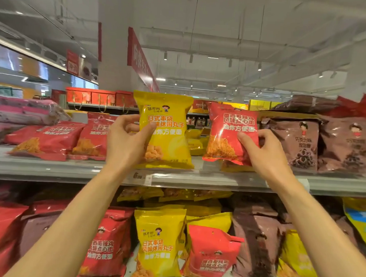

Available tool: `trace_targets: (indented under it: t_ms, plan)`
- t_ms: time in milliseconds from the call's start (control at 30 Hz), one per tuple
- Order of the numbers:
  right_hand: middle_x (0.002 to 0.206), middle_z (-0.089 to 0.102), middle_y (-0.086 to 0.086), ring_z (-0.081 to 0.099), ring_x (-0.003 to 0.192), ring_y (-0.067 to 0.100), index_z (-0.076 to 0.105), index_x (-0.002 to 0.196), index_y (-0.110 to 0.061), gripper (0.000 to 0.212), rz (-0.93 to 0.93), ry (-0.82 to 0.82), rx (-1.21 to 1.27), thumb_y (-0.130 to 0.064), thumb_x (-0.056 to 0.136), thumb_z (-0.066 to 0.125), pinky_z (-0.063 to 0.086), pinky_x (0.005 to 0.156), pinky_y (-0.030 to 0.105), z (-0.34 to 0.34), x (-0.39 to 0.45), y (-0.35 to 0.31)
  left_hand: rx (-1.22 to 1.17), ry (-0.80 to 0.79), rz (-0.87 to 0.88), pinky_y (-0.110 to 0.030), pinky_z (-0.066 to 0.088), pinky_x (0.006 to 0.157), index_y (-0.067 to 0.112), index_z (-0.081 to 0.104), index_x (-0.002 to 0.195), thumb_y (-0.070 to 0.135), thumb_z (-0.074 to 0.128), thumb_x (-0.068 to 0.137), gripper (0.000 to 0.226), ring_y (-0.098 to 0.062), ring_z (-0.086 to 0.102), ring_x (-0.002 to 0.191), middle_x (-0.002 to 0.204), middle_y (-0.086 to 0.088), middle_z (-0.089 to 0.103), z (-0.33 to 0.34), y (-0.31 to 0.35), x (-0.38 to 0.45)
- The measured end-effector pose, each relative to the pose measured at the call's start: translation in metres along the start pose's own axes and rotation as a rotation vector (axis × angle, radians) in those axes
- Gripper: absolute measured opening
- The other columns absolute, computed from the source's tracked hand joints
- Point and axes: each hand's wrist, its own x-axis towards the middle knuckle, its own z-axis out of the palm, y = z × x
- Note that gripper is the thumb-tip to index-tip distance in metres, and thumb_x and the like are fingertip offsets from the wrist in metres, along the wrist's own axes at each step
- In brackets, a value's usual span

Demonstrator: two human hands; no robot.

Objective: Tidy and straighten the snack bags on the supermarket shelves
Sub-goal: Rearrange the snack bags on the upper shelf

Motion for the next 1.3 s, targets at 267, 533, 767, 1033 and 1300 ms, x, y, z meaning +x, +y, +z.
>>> trace_targets:
  t_ms: [267, 533, 767, 1033, 1300]
  plan:
    - [0.098, 0.067, -0.014, 0.062, 0.079, -0.019, 0.057, 0.111, -0.022, 0.035, 0.02, -0.004, -0.024, -0.05, 0.094, 0.067, 0.046, 0.057, 0.004, -0.026, -0.015, 0.029, 0.114, -0.031, -0.047, -0.055, 0.06, 0.08, 0.018, 0.062, 0.116, 0.04, 0.084, 0.081, 0.046, -0.026, 0.073, 0.082, 0.086, -0.001, 0.072, 0.075, -0.015, 0.024]
    - [0.1, 0.066, -0.018, 0.063, 0.085, -0.017, 0.054, 0.111, -0.03, 0.034, 0.012, -0.008, -0.016, -0.055, 0.092, 0.066, 0.049, 0.063, 0.014, -0.029, -0.025, 0.035, 0.506, -0.353, -0.029, -0.043, 0.054, 0.076, -0.002, 0.062, 0.108, 0.042, 0.07, 0.095, 0.046, -0.033, 0.065, 0.079, 0.075, -0.008, 0.063, 0.087, -0.023, 0.024]
    - [0.109, 0.069, -0.016, 0.072, 0.089, -0.003, 0.051, 0.131, -0.026, 0.049, 0.089, -0.081, 0.072, -0.053, 0.092, 0.066, 0.056, 0.068, 0.014, -0.029, -0.024, 0.036, 0.666, -0.417, 0.041, -0.037, 0.043, 0.07, -0.004, 0.063, 0.116, 0.044, 0.065, 0.098, 0.051, -0.023, 0.062, 0.073, 0.076, -0.006, 0.061, 0.088, -0.02, 0.014]
    - [0.101, 0.077, -0.017, 0.074, 0.09, 0.0, 0.06, 0.126, -0.027, 0.035, 0.064, -0.111, 0.237, -0.042, 0.095, 0.068, 0.058, 0.072, 0.018, -0.027, -0.032, 0.037, 0.459, -0.285, 0.188, -0.034, 0.051, 0.098, 0.021, 0.056, 0.14, 0.044, 0.071, 0.093, 0.055, -0.012, 0.059, 0.115, 0.136, 0.001, 0.056, 0.065, -0.012, -0.01]
    - [0.106, 0.075, -0.027, 0.072, 0.096, -0.004, 0.062, 0.124, -0.029, 0.033, 0.021, -0.12, 0.33, -0.039, 0.094, 0.069, 0.053, 0.073, 0.009, -0.022, -0.071, 0.044, 0.281, -0.296, 0.149, -0.004, 0.045, 0.071, 0.037, 0.064, 0.122, 0.043, 0.064, 0.099, 0.024, 0.005, 0.065, 0.1, 0.106, 0.022, 0.069, 0.015, -0.002, -0.077]
